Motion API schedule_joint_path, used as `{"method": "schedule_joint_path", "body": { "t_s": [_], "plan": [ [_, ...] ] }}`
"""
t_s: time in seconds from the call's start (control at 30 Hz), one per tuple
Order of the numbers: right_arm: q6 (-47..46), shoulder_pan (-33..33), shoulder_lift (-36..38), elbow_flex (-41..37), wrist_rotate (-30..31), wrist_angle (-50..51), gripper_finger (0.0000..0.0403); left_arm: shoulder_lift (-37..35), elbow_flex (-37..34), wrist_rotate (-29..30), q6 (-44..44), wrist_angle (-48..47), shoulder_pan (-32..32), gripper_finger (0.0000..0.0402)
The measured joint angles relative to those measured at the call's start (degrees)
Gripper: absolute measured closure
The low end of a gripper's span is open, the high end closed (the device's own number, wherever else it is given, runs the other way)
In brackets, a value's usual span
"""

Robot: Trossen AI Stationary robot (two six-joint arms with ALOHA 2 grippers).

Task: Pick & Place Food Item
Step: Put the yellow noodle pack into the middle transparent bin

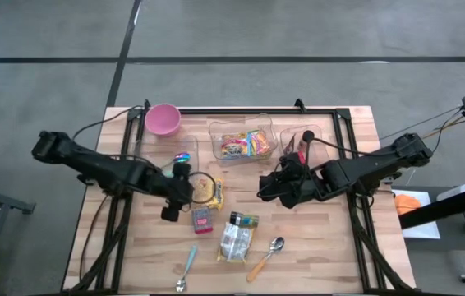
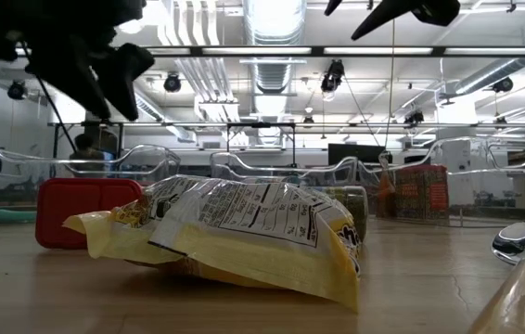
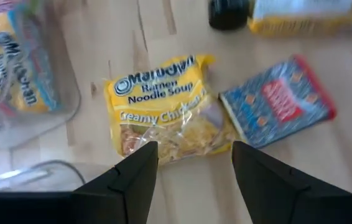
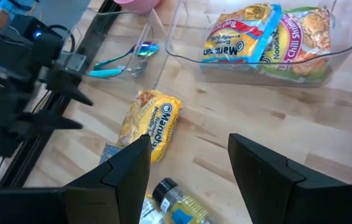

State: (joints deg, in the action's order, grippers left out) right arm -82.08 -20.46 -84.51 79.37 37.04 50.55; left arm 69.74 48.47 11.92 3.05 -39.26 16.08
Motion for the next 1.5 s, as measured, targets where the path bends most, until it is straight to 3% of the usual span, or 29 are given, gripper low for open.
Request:
{"method": "schedule_joint_path", "body": {
  "t_s": [0.27,0.5,0.73,0.97,1.3,1.5],
  "plan": [
    [0.13,-1.05,0.00,0.00,0.00,-0.08,0.0192,7.55,-0.04,0.57,16.20,0.02,0.02,0.0187],
    [0.17,-1.95,0.01,-0.11,0.22,-0.14,0.0192,11.86,-0.07,-0.74,19.88,0.95,0.00,0.0182],
    [0.35,-2.59,0.02,-0.59,0.47,-0.13,0.0192,15.44,-0.13,-2.49,21.29,0.95,0.00,0.0122],
    [1.29,-2.57,0.02,-0.66,0.50,-0.05,0.0192,18.67,-0.15,3.11,26.85,3.10,-0.02,0.0075],
    [2.31,-2.57,0.02,-0.66,0.50,-0.10,0.0192,22.12,-0.15,3.10,27.17,7.36,-0.02,0.0076],
    [2.29,-2.57,0.02,-0.66,0.50,-0.08,0.0192,23.36,-0.07,3.81,26.98,7.78,0.00,0.0137]
  ]
}}
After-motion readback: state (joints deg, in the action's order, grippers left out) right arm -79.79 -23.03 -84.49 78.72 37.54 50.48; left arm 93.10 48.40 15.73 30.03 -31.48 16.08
